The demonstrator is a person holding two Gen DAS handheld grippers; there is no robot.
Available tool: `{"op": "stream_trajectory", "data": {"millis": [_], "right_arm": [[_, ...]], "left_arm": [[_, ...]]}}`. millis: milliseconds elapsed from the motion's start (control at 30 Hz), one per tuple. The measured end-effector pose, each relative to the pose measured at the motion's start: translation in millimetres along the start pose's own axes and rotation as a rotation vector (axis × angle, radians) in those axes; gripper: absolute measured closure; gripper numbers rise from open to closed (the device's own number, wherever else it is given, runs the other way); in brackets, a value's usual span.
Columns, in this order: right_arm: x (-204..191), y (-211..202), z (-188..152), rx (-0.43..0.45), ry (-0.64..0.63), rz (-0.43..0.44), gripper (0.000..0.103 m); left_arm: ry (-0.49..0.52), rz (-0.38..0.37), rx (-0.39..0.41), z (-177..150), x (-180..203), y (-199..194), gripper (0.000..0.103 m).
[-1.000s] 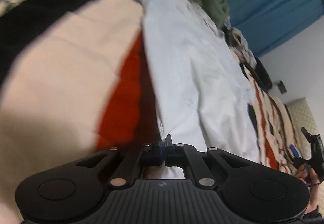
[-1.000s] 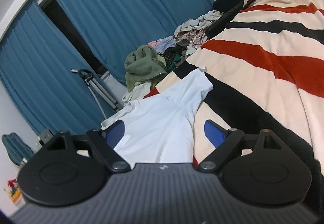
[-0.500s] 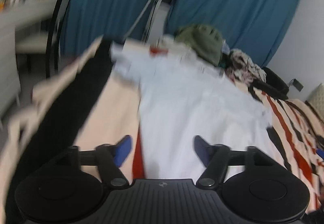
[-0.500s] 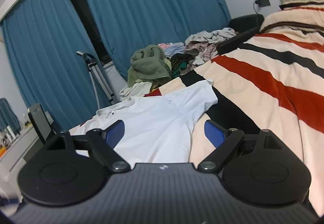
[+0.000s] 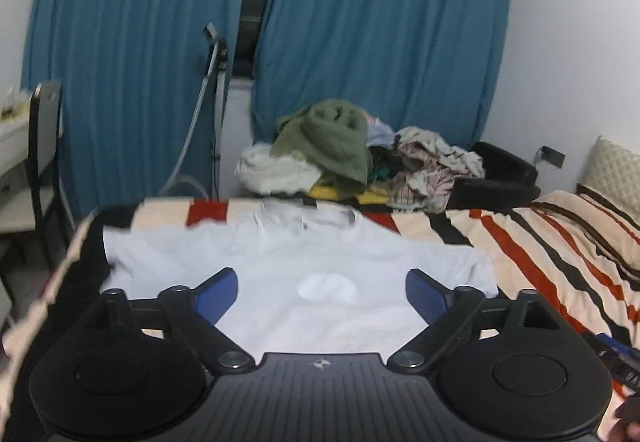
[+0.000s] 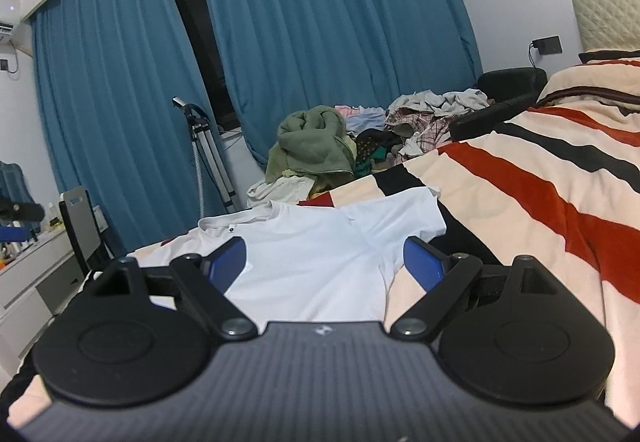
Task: Fold clothes
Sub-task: 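Tug the T-shirt edge with the left gripper to straighten it, then grasp the T-shirt sleeve with the right gripper and fold it inward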
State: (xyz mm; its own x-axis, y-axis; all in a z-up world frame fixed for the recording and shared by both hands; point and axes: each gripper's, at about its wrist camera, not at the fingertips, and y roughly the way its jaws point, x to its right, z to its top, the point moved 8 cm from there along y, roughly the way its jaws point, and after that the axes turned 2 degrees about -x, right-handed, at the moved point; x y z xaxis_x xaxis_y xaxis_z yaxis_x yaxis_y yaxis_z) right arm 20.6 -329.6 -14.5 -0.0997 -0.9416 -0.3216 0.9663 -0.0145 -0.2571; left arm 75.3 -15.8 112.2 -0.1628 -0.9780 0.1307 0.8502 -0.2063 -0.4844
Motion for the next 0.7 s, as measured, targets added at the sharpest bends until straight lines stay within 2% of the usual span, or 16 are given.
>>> {"op": "stream_trajectory", "data": {"millis": [167, 333, 467, 567, 700], "right_arm": [[-2.1, 13.0, -5.8, -0.013, 0.011, 0.008, 0.016], [-9.8, 22.6, -17.7, -0.045, -0.039, 0.009, 0.016], [-10.7, 34.2, -26.9, -0.084, -0.018, -0.003, 0.016], [-4.9, 49.2, -27.4, -0.1, 0.057, -0.011, 0.016], [13.6, 102.6, -29.8, -0.19, 0.254, 0.018, 0.017]], "left_arm": [[-0.031, -0.05, 0.028, -49.5, 29.3, 16.5, 0.0], [0.017, -0.011, -0.013, -108.0, 22.4, 45.1, 0.0], [0.042, 0.039, -0.036, -130.9, 8.5, 53.9, 0.0], [0.0, 0.028, -0.051, -136.9, -0.8, 58.7, 0.0], [-0.022, 0.033, -0.046, -134.9, -8.2, 64.9, 0.0]]}}
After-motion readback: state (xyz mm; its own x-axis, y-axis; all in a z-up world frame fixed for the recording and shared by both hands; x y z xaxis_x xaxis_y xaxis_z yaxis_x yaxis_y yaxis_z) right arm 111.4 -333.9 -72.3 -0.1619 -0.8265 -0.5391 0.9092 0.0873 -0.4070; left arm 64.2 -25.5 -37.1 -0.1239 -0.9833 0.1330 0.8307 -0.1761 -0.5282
